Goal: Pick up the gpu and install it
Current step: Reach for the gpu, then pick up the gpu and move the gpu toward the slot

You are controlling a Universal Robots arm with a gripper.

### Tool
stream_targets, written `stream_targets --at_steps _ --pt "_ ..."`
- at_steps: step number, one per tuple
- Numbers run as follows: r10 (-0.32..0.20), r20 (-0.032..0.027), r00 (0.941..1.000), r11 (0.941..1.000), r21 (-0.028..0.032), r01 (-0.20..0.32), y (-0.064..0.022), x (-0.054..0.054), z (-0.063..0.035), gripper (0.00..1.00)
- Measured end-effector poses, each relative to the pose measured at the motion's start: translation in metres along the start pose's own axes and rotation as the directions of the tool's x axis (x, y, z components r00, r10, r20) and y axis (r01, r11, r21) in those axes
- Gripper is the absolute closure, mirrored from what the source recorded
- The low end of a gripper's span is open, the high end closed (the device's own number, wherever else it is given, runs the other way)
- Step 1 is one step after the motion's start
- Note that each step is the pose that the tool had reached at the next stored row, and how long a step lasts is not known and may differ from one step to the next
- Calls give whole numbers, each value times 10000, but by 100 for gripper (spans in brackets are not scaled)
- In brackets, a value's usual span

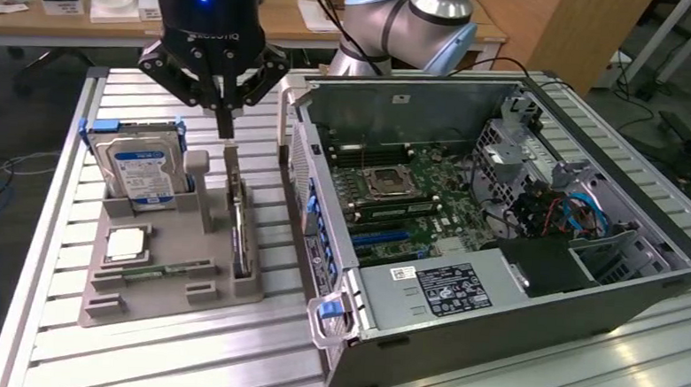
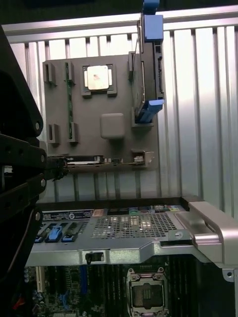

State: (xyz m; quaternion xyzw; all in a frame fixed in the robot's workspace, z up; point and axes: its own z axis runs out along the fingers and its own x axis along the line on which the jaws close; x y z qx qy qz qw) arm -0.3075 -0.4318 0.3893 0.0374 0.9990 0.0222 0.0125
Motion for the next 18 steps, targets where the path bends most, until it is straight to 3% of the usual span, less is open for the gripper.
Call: stream_targets --at_steps 11,18 --pt "0 0 10000 10000 0 0 -153 16 -5 89" --pt "0 1 10000 10000 0 0 -160 15 -5 89"
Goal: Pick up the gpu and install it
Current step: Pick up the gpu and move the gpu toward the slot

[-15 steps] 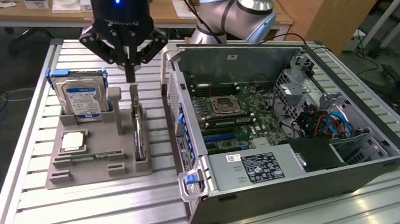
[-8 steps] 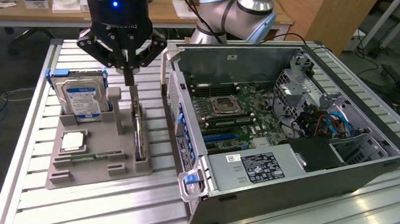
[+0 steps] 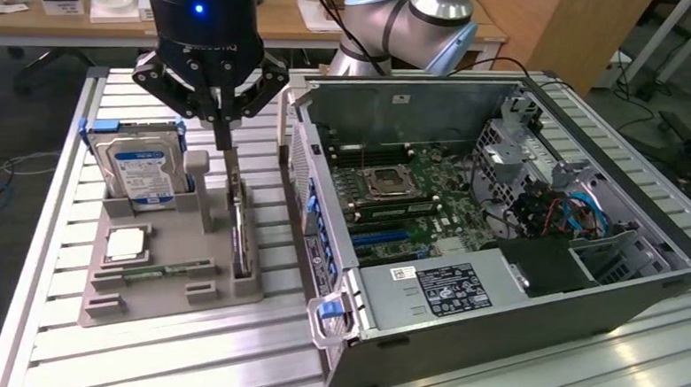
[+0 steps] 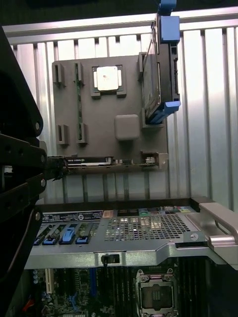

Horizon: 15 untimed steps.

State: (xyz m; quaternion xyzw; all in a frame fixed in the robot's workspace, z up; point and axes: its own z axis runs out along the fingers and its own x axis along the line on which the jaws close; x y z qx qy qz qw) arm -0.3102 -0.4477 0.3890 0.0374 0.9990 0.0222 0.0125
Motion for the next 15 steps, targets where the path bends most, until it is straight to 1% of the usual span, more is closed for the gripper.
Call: stream_targets --at_steps 8,10,11,12,13,15 --pt "0 0 10000 10000 1 0 0 0 0 89" --pt "0 0 10000 10000 0 0 0 0 0 76" --pt "0 0 10000 10000 0 0 0 0 0 76" --pt "0 0 10000 10000 0 0 0 0 0 71" --pt "0 0 10000 10000 0 0 0 0 0 71" --pt "0 0 10000 10000 0 0 0 0 0 59"
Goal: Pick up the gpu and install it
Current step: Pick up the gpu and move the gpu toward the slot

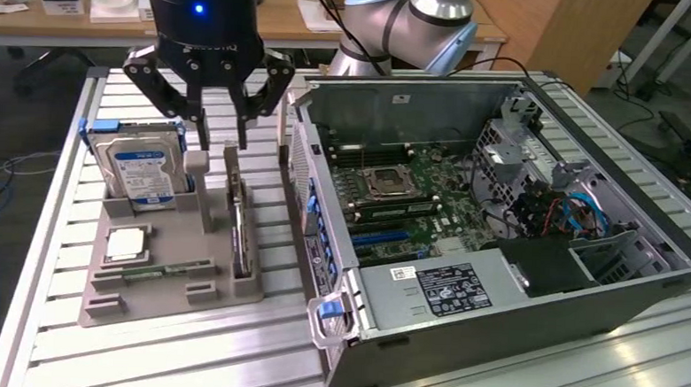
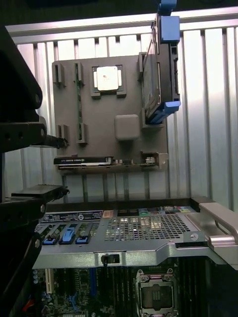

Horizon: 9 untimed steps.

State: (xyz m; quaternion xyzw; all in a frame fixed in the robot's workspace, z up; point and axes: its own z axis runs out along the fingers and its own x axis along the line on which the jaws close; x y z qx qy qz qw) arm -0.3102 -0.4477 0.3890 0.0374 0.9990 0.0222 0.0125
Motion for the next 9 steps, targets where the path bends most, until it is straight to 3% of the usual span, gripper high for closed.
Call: stream_targets --at_steps 1,2,9 --pt "0 0 10000 10000 0 0 0 0 0 59" --pt "0 0 10000 10000 0 0 0 0 0 53" --pt "0 0 10000 10000 -1 0 -1 1 29 53"
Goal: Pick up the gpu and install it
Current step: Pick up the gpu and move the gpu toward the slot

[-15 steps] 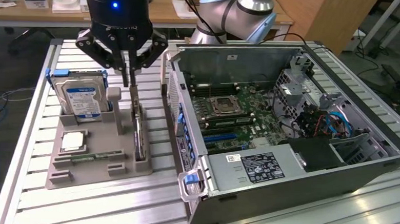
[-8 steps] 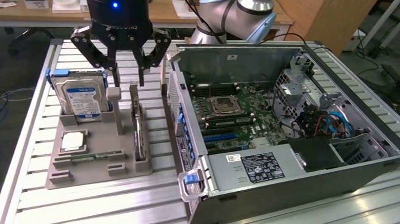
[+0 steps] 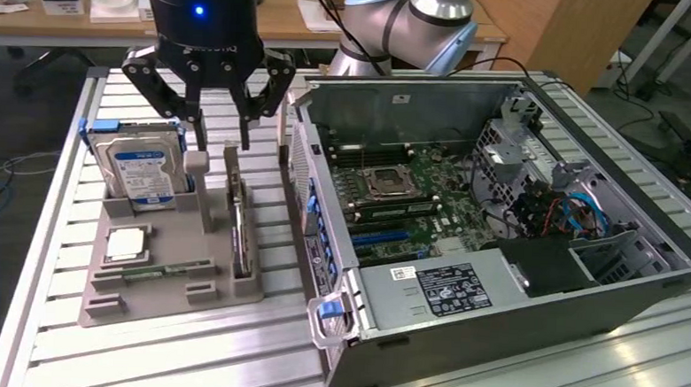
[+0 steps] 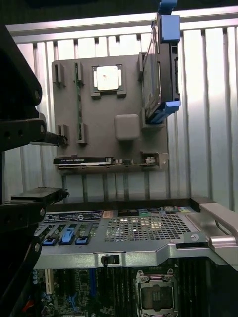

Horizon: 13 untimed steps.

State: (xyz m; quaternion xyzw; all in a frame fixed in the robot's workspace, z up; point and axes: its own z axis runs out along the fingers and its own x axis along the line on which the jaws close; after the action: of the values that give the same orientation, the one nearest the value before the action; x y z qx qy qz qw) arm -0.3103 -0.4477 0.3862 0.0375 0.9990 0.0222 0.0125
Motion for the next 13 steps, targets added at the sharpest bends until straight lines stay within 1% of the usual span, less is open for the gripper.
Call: stream_targets --at_steps 13 --pt "-1 -1 10000 10000 0 1 -11 5 235 53"
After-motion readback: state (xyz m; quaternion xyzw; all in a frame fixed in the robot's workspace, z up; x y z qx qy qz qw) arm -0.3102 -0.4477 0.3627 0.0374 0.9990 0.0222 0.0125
